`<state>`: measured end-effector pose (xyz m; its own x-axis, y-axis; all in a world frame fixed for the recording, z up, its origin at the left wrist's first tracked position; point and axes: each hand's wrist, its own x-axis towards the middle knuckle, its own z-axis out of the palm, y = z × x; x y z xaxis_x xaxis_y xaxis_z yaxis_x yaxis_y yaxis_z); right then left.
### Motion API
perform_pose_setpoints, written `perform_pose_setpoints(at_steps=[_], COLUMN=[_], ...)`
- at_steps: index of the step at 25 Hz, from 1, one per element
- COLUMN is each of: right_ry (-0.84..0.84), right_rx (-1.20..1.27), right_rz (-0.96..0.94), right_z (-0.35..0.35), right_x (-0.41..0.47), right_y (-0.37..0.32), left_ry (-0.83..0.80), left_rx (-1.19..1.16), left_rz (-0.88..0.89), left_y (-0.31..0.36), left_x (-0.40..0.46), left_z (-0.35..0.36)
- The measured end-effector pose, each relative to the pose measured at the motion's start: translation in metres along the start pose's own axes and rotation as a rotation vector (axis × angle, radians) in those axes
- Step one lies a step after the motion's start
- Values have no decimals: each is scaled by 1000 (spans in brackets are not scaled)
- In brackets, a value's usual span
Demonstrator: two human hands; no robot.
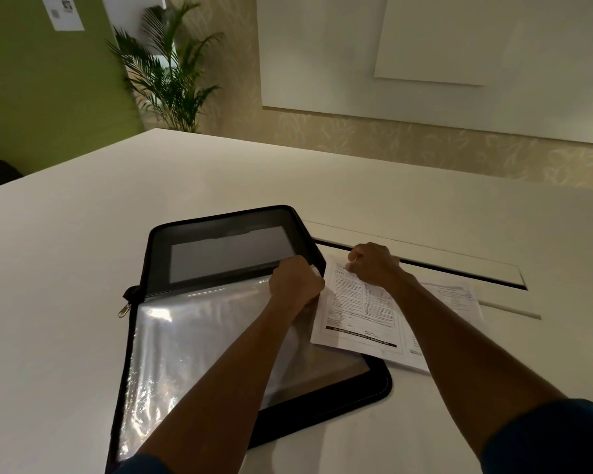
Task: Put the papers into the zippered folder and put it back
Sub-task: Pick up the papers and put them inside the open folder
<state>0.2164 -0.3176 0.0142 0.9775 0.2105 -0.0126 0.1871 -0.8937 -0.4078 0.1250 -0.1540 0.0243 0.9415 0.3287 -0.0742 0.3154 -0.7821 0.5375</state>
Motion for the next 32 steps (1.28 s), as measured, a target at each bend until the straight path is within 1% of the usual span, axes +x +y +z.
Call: perform_pose_setpoints(at_steps=[4, 9, 13, 18, 23, 27, 30, 32], right_ry=[-7, -52, -82, -191, -269, -357, -389, -379], right_rx=[40, 170, 136, 75, 23, -63, -40, -18], right_rz=[-42, -146, -236, -267, -302, -337, -386, -394], right_z=[4, 2, 2, -2, -4, -5, -2, -2], right_x=[3, 3, 5, 13, 19, 21, 20, 19], right_y=[-8, -18, -23, -26, -32, -41, -48, -51], left_ry=[18, 53, 63, 60, 144, 227, 265, 268], left_rx=[-14, -25, -56, -104, -171, -180, -180, -173], left_rz=[17, 19, 11, -7, -19, -1, 37, 51], left_y=[0, -1, -1, -6, -6, -3, -1, 0], left_x=[2, 3, 2, 0, -6, -6, -7, -7], left_z=[2, 4, 7, 9, 12, 9, 5, 3])
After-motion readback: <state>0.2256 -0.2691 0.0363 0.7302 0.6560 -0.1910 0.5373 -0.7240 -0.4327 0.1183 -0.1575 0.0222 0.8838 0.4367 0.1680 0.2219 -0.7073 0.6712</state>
